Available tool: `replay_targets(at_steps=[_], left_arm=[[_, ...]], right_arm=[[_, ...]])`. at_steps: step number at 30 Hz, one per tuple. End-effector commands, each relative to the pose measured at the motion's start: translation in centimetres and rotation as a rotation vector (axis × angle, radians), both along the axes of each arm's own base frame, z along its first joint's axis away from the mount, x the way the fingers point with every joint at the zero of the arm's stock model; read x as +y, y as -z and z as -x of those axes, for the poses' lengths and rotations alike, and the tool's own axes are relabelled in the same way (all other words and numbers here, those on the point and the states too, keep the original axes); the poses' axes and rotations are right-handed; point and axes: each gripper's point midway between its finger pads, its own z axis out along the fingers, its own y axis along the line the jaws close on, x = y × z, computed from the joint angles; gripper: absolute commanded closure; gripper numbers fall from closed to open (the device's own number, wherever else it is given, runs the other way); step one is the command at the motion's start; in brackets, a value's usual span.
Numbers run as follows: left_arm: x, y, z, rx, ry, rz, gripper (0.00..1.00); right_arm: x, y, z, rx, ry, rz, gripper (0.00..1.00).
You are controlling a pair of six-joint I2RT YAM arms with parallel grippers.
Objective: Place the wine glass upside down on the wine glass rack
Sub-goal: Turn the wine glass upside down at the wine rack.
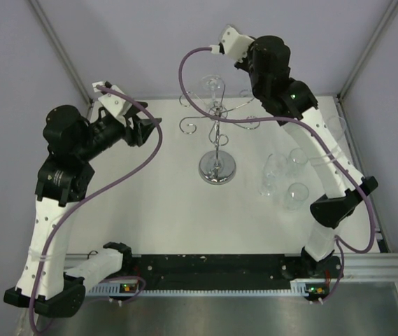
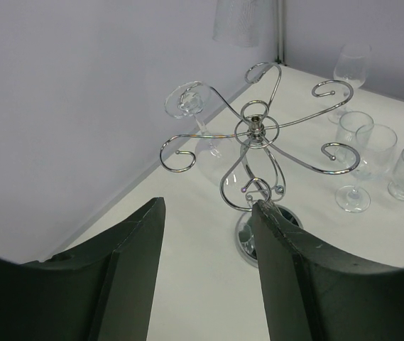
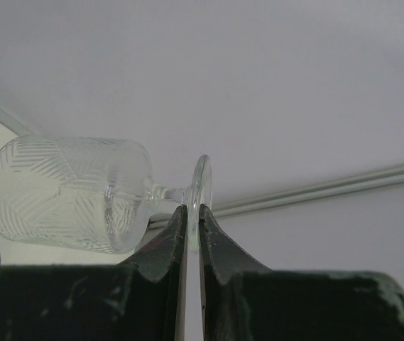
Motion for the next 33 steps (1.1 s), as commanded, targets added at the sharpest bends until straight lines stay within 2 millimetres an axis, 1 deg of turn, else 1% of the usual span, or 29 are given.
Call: replay_targets(at_steps=[1, 7, 9, 15, 33], left_arm=[[0.1, -0.6, 0.3, -0.032, -0.003, 0.001, 0.42], [0.1, -0.4, 0.3, -0.025, -0.003, 0.003, 0.42], [0.1, -0.3, 0.3, -0.024, -0.003, 0.003, 0.42], [0.2, -0.2, 0.5, -0.025, -0.004, 0.002, 0.42], [0.4, 0.2, 0.8, -0.025, -0.014, -0.006, 0.42]], right_arm=[[-1.0, -3.3, 0.0, -0.128, 0.046, -0.005, 1.00], [0.1, -0.9, -0.7, -0.105, 0.043, 0.045, 1.00], [0.5, -0.8, -0.6, -0.127, 0.042, 0.065, 1.00], [1.7, 1.2, -0.8, -0.109, 0.034, 0.104, 1.00], [3.5, 4.1, -0.3, -0.019, -0.034, 0.083, 1.00]])
